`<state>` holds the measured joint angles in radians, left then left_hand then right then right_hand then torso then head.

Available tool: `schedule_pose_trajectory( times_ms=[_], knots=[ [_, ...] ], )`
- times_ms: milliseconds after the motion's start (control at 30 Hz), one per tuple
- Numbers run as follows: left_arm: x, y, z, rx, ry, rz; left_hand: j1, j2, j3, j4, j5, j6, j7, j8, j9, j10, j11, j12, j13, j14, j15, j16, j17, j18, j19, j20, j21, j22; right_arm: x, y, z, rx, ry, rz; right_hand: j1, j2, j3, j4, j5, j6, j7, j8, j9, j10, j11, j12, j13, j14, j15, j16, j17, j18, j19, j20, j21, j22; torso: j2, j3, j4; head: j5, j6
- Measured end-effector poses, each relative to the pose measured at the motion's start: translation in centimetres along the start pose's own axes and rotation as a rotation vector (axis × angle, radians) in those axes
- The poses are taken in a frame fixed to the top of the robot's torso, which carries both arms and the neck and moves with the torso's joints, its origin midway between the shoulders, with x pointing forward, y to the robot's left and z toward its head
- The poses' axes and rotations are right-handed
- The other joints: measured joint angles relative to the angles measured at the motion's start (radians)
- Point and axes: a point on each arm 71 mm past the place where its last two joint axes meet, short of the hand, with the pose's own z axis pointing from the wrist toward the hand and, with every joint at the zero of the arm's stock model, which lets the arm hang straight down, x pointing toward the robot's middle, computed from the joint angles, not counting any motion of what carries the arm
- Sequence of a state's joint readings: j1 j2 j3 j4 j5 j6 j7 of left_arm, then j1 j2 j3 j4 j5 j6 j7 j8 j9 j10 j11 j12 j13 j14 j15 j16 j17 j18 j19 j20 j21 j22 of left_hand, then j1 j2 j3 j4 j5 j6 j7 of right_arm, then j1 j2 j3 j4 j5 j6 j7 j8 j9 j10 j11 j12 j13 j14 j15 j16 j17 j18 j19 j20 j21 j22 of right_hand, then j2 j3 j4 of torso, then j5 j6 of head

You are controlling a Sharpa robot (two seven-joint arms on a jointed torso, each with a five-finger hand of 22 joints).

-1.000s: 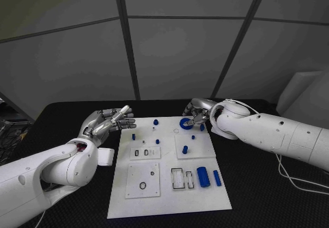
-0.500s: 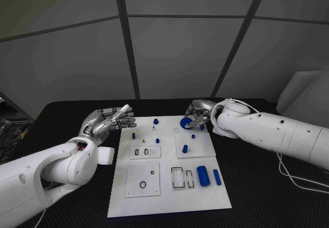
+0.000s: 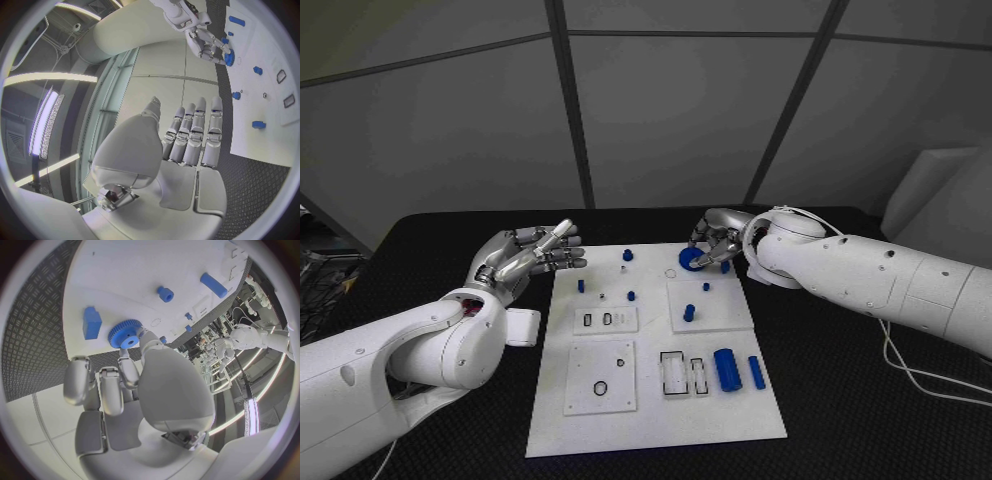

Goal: Assemble the parts on the task board

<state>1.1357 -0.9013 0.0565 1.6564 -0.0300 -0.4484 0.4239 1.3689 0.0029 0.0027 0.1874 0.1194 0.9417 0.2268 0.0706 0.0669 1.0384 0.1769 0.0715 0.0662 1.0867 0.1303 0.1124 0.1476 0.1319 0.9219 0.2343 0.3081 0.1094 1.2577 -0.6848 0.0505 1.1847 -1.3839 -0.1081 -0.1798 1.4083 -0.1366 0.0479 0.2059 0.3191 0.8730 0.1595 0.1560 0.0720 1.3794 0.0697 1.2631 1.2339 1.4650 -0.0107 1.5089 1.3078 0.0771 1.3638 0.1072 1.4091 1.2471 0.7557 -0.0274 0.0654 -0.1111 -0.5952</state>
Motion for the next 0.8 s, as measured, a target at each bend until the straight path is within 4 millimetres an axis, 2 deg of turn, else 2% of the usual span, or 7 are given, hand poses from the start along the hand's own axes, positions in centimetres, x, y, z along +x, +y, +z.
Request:
schedule_pose_trajectory(
  times_ms=[800],
  knots=[
    [0.0, 0.07, 0.02, -0.002, 0.001, -0.001, 0.0, 0.0, 0.0, 0.0, 0.0, 0.0, 0.0, 0.0, 0.0, -0.001, -0.001, 0.0, 0.0, 0.0, 0.0, 0.0, 0.0, 0.0, 0.0, 0.0, 0.0, 0.0, -0.08, -0.21, 0.0, 0.005, 0.01, 0.004, 0.019, 0.019, 0.004, -0.004, 0.008, 0.0, 0.0, 0.009, -0.001, 0.007, 0.0, 0.021, 0.027, 0.0, 0.0, 0.007, 0.0, 0.0, 0.003, 0.003, 0.009, 0.012, 0.0, 0.0002, 0.0002, 0.0, -0.004]
  ],
)
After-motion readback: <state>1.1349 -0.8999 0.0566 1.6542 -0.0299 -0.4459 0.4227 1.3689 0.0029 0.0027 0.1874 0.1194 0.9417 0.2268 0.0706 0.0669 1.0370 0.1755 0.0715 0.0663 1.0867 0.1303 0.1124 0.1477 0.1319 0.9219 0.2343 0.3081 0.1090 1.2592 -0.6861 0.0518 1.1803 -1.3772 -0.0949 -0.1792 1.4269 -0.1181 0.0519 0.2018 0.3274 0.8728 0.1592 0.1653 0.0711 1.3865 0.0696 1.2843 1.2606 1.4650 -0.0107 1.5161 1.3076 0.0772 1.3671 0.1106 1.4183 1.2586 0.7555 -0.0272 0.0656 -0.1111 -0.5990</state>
